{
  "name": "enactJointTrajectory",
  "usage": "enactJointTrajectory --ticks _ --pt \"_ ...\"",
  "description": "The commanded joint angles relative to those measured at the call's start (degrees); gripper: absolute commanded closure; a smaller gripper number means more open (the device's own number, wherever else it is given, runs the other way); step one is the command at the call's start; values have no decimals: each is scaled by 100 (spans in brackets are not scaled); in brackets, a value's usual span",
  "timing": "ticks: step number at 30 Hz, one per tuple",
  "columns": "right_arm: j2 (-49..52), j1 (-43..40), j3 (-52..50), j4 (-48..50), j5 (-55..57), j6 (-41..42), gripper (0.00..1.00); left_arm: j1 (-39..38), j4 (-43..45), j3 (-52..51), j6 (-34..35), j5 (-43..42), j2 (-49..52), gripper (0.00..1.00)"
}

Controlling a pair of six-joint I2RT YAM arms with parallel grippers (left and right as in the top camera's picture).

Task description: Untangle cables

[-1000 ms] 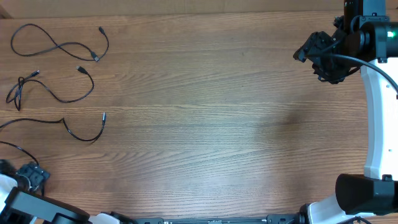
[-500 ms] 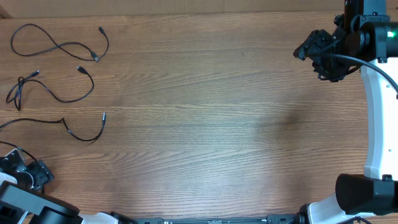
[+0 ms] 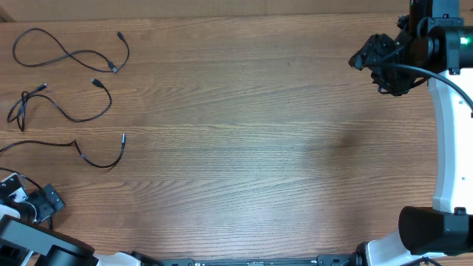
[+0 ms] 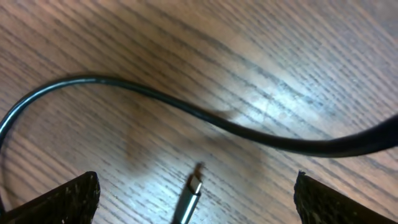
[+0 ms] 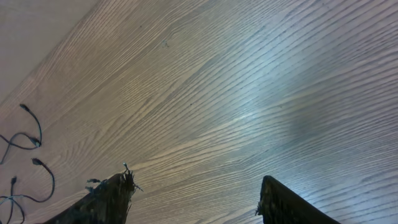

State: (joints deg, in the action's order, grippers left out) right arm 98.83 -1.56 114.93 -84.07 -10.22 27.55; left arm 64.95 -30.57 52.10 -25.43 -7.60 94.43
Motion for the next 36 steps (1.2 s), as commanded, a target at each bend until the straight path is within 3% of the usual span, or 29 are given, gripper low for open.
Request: enactJointTrajectory --ticks 1,7,10,14,15,19,22,25,30,36 --pt "-22 -7 -24 17 11 -39 34 -11 155 -48 101 -509 50 0" --pt "-22 -7 -24 48 9 -39 34 -11 501 -48 72 -1021 52 3" --pt "-22 -7 -24 39 9 -39 34 -20 505 -48 -348 -1051 57 11" --pt "-20 -7 -24 42 9 -37 34 -118 557 -48 -1172 -1563 57 14" --pt "-22 -7 -24 44 7 -37 34 -160 562 -48 -1298 -1709 57 17" --pt "-20 -7 -24 42 -35 -31 34 -380 612 -46 -1381 -1753 57 49" --pt "-20 -7 -24 42 -35 -15 34 -492 769 -46 -1174 -1801 57 53" --pt "-20 -7 -24 37 -35 -17 34 -507 940 -46 -680 -1799 57 76" --pt "-20 -7 -24 7 -33 -17 34 -507 1515 15 1174 -1801 48 96" --pt "-20 -7 -24 -31 -33 -17 34 -492 1989 361 3941 -2476 31 96"
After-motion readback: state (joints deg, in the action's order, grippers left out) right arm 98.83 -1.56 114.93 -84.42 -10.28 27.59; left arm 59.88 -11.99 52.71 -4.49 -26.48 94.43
